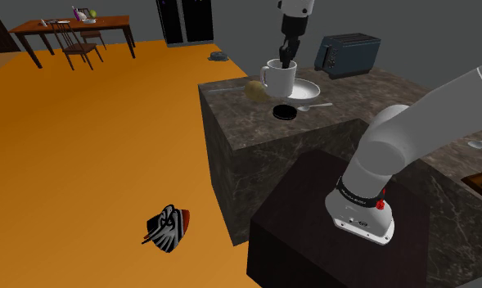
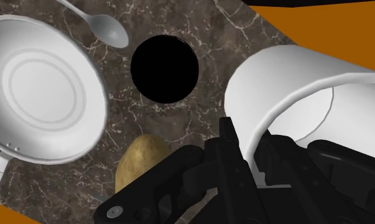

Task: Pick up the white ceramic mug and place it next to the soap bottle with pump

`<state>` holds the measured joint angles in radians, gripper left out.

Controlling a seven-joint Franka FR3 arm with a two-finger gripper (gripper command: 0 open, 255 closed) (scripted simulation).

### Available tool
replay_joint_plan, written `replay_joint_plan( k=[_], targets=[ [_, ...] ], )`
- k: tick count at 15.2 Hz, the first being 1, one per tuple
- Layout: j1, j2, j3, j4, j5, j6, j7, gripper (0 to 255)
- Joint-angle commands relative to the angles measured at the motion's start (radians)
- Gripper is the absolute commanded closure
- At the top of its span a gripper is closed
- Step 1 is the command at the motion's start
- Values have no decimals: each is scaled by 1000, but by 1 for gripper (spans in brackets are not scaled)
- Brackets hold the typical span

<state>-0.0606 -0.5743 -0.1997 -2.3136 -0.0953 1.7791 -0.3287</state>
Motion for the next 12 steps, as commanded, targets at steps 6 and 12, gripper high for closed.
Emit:
replay_joint_plan(
  k=[6, 12],
  targets=[
    [3, 4, 7, 98, 6, -94, -1, 255],
    [6, 20, 11, 192, 11, -172, -2, 255]
  ],
)
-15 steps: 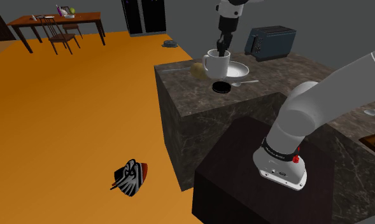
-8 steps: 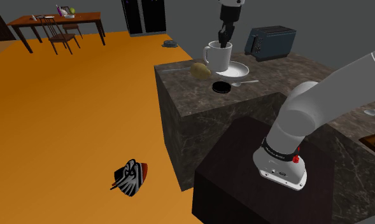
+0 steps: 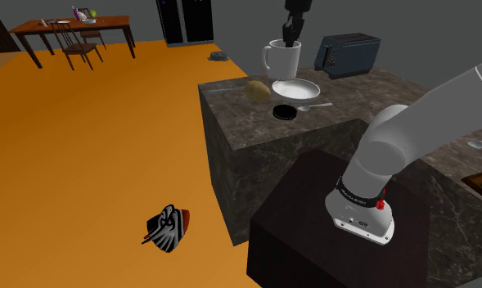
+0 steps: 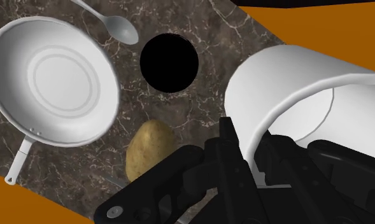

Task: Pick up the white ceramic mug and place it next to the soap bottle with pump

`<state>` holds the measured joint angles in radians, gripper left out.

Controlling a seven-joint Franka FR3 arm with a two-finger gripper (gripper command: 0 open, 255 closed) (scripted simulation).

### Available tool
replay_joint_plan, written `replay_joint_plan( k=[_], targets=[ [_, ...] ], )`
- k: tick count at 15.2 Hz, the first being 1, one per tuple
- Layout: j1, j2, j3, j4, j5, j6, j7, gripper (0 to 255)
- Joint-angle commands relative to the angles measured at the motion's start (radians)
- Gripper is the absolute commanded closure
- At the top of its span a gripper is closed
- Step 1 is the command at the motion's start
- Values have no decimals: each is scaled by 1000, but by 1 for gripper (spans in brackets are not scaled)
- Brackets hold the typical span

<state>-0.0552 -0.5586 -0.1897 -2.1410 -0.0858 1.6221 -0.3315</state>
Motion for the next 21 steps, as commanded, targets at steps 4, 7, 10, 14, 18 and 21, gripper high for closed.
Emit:
replay_joint_plan(
  k=[4, 7, 10, 14, 18, 21],
  targets=[
    [3, 19, 4, 85, 5, -66, -1, 255],
    [5, 33, 5, 137, 8, -105, -2, 255],
    [7, 48, 6, 191, 10, -144, -4, 255],
    [9, 71, 6, 267, 14, -196, -6, 255],
    [-12, 24, -37, 243, -14, -216, -68, 255],
    [-32, -17, -83, 223, -46, -231, -131, 255]
  ],
)
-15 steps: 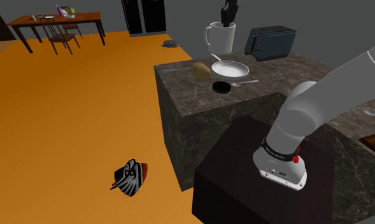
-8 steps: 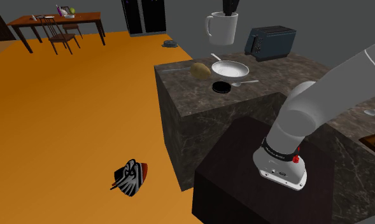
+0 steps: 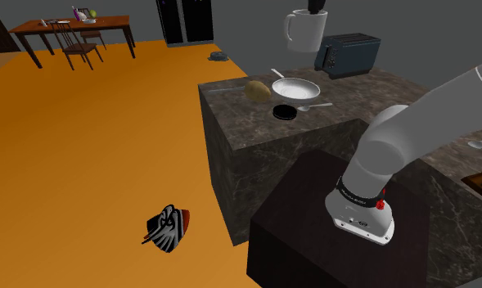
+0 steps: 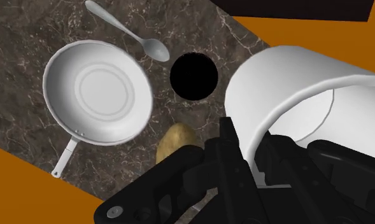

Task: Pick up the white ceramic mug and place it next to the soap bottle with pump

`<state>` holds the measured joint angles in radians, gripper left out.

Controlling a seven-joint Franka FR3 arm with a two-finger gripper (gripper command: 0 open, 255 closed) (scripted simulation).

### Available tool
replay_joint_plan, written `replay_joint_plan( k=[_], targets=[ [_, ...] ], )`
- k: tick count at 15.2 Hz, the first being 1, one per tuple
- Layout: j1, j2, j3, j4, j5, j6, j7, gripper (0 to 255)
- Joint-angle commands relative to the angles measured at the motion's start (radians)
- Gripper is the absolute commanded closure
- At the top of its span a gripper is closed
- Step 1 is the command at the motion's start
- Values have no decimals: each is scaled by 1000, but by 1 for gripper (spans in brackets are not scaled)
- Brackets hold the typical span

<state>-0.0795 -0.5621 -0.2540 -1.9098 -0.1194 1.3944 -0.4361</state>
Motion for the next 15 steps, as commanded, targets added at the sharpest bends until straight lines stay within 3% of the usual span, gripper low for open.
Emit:
replay_joint_plan(
  k=[1, 15],
  targets=[
    [-14, -26, -35, -13, -24, -8, -48, 255],
    [-83, -93, -293, 36, -187, -66, -376, 255]
  ],
)
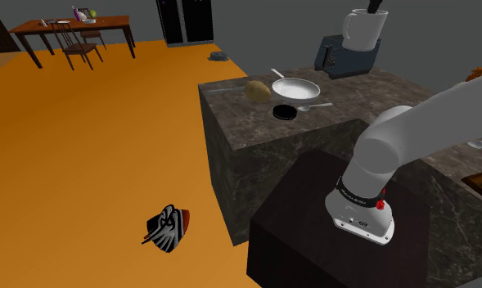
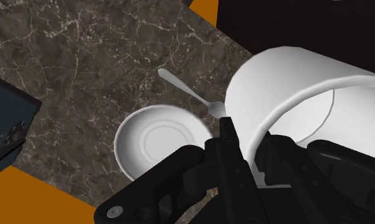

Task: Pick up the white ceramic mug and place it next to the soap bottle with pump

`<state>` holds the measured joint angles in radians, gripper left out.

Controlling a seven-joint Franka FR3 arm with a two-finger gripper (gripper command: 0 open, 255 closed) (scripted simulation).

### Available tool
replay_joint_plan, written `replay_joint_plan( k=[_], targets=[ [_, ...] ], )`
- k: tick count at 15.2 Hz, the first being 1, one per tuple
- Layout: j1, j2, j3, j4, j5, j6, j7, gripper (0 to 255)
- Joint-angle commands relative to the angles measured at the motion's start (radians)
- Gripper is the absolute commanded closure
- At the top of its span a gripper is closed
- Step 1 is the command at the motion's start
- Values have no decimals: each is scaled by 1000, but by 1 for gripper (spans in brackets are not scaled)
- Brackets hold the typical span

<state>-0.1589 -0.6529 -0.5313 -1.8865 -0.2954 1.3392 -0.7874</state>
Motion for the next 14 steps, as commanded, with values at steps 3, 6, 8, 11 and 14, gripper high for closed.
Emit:
replay_joint_plan(
  k=[3, 6, 8, 11, 14],
  targets=[
    [-7, 8, -83, 51, -42, -17, -102, 255],
    [-4, 29, -156, 98, -68, -21, -182, 255],
    [3, 48, -210, 136, -82, -22, -237, 255],
    [22, 85, -301, 201, -96, -22, -323, 255],
    [59, 132, -412, 277, -100, -21, -413, 255]
  ],
)
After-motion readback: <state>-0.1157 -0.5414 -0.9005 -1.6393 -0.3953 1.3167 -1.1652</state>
